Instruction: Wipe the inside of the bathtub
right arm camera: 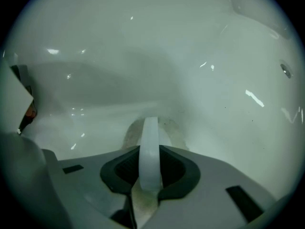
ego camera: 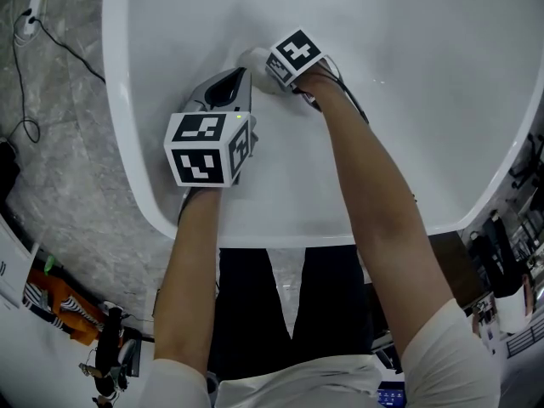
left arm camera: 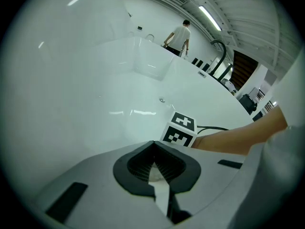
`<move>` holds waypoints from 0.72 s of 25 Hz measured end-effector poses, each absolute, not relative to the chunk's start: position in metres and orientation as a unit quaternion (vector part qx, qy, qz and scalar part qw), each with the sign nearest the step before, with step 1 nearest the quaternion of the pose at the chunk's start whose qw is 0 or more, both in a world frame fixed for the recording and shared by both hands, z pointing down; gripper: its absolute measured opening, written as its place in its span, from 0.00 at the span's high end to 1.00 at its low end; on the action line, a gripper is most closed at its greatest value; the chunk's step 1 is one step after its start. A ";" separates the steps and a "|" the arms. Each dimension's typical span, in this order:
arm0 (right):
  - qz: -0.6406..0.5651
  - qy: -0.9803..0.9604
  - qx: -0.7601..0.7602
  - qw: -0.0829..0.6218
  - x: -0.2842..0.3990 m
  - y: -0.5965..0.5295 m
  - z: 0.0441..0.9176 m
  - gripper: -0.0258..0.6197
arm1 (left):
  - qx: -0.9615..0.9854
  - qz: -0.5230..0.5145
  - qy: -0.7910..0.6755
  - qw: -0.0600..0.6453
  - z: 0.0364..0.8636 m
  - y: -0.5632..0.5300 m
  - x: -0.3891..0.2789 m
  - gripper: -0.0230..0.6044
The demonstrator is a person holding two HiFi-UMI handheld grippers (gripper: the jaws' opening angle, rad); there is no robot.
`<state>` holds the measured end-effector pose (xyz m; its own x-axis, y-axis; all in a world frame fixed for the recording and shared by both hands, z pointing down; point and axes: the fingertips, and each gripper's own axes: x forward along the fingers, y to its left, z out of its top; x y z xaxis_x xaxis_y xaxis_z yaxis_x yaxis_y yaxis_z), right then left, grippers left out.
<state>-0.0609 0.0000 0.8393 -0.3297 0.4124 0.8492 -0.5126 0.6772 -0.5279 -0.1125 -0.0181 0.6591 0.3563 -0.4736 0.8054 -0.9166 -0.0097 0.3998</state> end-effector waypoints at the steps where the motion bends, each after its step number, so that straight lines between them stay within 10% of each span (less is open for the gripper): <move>1: 0.398 -0.711 0.034 0.578 -0.062 0.000 0.840 0.81 | 0.671 0.232 -0.517 0.478 0.660 -0.019 -0.111 0.95; 18: 0.414 -0.750 0.018 0.516 -0.064 0.005 0.790 0.81 | 0.681 0.235 -0.510 0.469 0.648 -0.019 -0.109 0.95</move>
